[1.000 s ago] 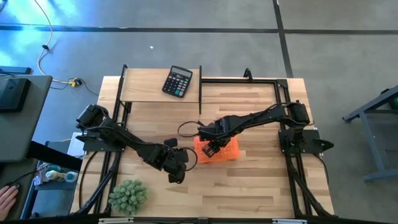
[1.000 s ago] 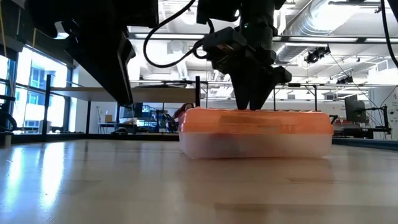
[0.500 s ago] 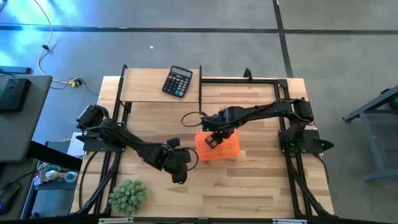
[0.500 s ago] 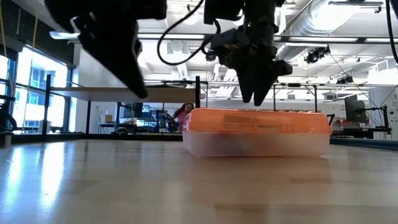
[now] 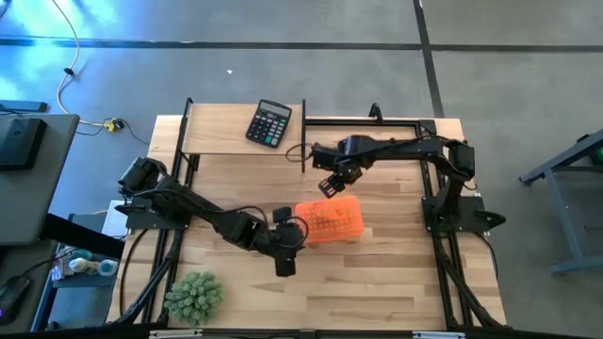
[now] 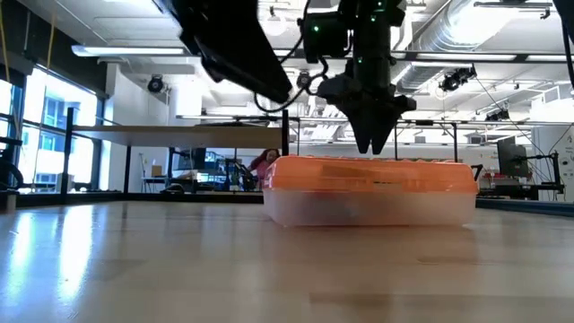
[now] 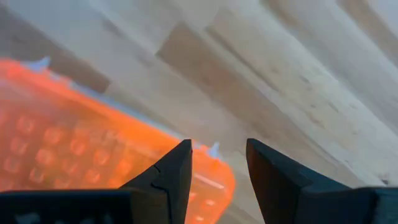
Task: Pack school essentials
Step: Close the orange supply box
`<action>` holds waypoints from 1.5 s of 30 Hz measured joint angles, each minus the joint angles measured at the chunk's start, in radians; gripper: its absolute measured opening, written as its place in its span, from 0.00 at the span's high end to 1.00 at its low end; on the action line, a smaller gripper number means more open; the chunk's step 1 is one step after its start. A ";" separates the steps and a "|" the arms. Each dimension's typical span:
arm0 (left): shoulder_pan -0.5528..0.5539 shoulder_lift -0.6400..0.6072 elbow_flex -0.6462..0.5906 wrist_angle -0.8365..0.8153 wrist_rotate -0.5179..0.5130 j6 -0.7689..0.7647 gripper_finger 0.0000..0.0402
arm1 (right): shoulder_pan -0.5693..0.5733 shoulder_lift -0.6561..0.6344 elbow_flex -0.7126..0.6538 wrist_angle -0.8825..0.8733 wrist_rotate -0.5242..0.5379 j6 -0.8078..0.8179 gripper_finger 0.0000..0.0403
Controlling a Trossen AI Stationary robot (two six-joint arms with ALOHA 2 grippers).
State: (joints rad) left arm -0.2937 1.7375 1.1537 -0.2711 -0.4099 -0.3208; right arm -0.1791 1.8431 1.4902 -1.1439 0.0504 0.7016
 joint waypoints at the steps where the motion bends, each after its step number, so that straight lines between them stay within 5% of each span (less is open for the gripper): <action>1: 0.008 0.009 0.001 0.007 0.015 -0.003 0.70 | -0.011 0.000 0.000 -0.004 0.001 0.004 0.64; 8: 0.025 0.092 0.000 0.050 0.096 -0.004 0.70 | -0.074 0.003 0.000 -0.003 0.004 -0.027 0.64; 45: 0.106 0.124 0.001 0.011 0.043 0.063 0.80 | -0.023 0.087 0.000 -0.072 -0.084 -0.047 0.64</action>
State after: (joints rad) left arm -0.1876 1.8611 1.1549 -0.2604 -0.3672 -0.2576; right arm -0.2017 1.9298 1.4906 -1.2156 -0.0335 0.6545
